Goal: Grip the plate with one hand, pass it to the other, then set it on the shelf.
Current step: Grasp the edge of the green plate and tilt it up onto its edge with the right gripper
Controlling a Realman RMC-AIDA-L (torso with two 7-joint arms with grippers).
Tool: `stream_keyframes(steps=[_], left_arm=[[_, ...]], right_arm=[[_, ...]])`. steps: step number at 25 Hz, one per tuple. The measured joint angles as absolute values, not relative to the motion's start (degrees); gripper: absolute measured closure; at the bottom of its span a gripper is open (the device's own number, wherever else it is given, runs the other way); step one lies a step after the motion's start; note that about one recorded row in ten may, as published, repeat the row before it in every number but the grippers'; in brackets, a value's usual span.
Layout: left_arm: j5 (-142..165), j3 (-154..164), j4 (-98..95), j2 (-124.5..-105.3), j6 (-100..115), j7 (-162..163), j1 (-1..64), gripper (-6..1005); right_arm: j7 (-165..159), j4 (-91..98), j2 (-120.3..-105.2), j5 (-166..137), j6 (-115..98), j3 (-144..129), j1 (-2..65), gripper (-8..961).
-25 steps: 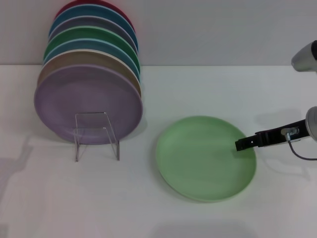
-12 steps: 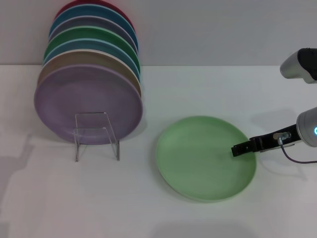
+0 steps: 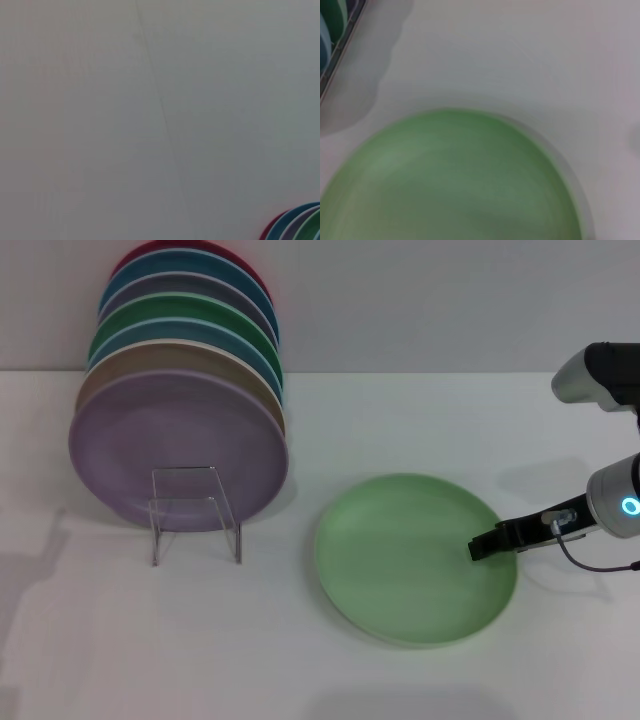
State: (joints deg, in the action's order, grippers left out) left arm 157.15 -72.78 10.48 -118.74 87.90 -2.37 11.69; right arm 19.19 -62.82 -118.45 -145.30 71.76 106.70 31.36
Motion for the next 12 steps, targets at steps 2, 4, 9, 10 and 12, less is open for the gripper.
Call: stream_keyframes(steps=[2, 4, 9, 10, 12], left_arm=[[157.15, -72.78, 10.47, -118.74, 87.89, -2.37, 11.69, 196], [157.15, -72.78, 10.46, -118.73, 87.89, -2.39, 11.69, 196], [157.15, -72.78, 10.45, -118.73, 87.89, -2.45, 11.69, 196], [157.15, -72.78, 10.45, -118.73, 87.89, -2.45, 11.69, 196], [157.15, -72.78, 10.45, -118.73, 87.89, -2.46, 11.71, 196]], right_arm=[[19.36, -62.7, -118.43, -145.48, 71.75, 106.62, 31.46, 224], [19.37, -62.69, -118.43, -145.66, 71.75, 106.62, 31.48, 318], [19.2, -62.71, -118.43, -146.97, 71.84, 106.49, 31.74, 538], [19.06, -62.71, -118.54, -147.91, 71.88, 106.42, 31.85, 577], [18.99, -62.71, -118.8, -149.33, 71.48, 105.88, 32.04, 601]])
